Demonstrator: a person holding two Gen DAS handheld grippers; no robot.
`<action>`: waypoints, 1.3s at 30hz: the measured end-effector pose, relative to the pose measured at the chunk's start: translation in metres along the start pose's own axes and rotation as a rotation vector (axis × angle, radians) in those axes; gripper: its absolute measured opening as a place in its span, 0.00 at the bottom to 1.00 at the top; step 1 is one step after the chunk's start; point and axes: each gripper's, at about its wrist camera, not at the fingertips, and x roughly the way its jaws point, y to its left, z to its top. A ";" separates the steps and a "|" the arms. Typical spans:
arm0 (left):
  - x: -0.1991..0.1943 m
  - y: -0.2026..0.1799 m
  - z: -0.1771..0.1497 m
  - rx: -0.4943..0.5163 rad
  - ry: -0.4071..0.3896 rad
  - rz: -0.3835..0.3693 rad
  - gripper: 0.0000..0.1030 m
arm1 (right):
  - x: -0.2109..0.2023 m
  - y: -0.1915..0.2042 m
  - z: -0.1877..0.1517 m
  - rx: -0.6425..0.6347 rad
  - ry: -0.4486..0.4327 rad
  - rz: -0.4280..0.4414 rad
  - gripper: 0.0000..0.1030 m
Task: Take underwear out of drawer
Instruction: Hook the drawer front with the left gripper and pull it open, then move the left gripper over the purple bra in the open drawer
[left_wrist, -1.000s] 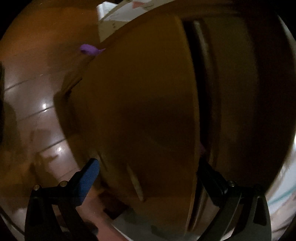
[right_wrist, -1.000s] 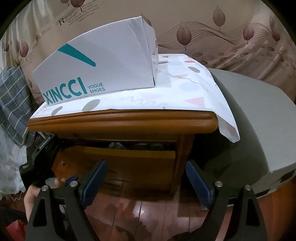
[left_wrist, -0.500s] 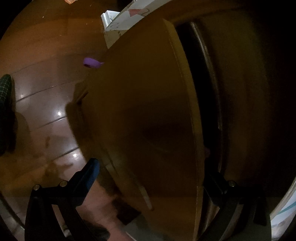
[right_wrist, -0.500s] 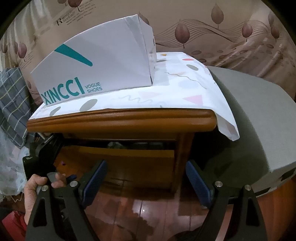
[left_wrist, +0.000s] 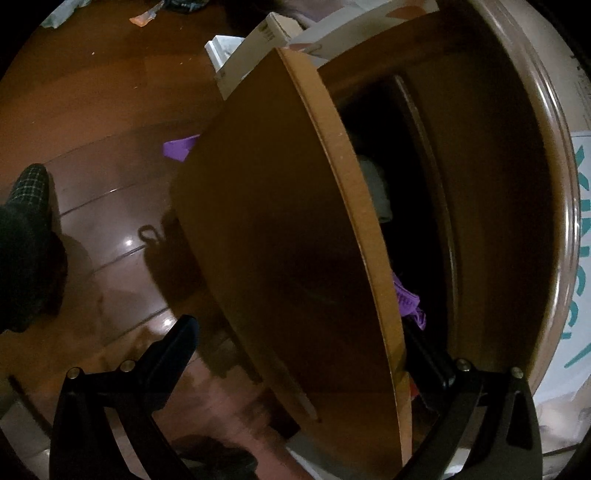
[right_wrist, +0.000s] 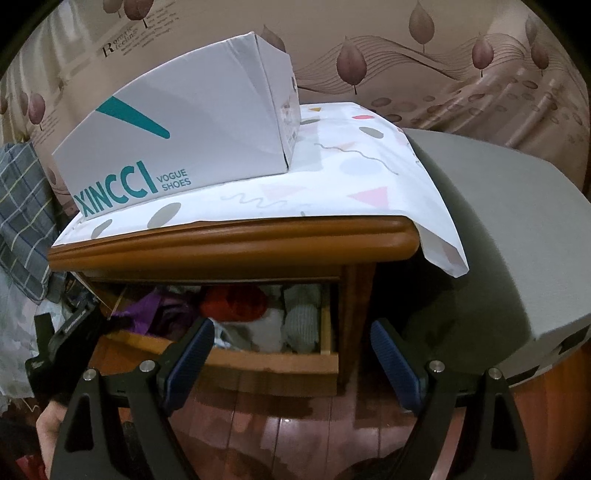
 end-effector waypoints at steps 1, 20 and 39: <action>-0.004 0.000 0.000 0.015 0.000 0.013 1.00 | -0.001 0.000 -0.001 -0.003 -0.001 -0.004 0.86; -0.026 0.030 -0.014 0.074 0.036 0.068 1.00 | 0.002 -0.001 0.001 -0.014 0.001 -0.018 0.86; -0.054 0.053 -0.029 0.098 0.068 0.148 1.00 | 0.002 0.004 0.001 -0.033 0.004 -0.017 0.86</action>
